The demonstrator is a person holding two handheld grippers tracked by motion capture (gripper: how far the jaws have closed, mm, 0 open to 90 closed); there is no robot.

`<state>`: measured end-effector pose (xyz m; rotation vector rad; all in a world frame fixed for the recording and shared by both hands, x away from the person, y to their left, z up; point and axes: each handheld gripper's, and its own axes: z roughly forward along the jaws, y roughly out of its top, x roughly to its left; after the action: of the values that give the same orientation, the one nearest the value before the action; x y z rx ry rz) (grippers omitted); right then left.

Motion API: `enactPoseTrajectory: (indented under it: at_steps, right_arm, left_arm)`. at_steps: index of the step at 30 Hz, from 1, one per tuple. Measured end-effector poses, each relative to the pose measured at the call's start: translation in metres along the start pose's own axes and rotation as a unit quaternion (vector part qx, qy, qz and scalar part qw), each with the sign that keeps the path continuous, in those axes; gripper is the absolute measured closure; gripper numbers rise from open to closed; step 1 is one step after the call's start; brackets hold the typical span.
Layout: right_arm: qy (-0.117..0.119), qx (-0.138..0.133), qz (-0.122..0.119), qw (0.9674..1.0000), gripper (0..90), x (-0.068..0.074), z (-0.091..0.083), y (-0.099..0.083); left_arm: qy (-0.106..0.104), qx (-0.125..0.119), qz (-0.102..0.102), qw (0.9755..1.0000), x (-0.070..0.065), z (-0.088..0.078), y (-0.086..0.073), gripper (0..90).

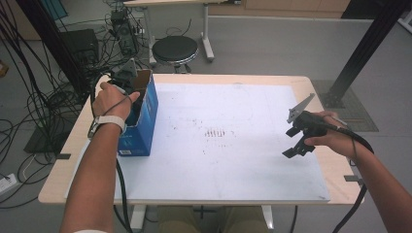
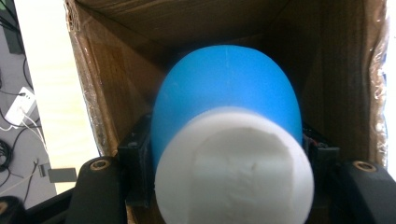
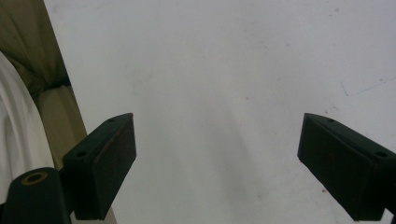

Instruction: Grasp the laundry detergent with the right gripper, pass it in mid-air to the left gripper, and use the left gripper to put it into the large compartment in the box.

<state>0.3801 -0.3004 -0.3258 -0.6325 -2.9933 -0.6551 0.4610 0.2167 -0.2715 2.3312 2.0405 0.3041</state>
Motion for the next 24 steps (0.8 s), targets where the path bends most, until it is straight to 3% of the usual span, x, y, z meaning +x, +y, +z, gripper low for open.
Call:
enactPoseTrajectory:
  at_steps: [24]
  right_arm:
    - [0.003, 0.001, 0.000, 1.0000, 11.6, 0.0010, 0.0009, -0.0004]
  left_arm:
    - [-0.002, -0.003, 0.002, 1.0000, 0.0012, 0.0001, -0.0006, 37.0]
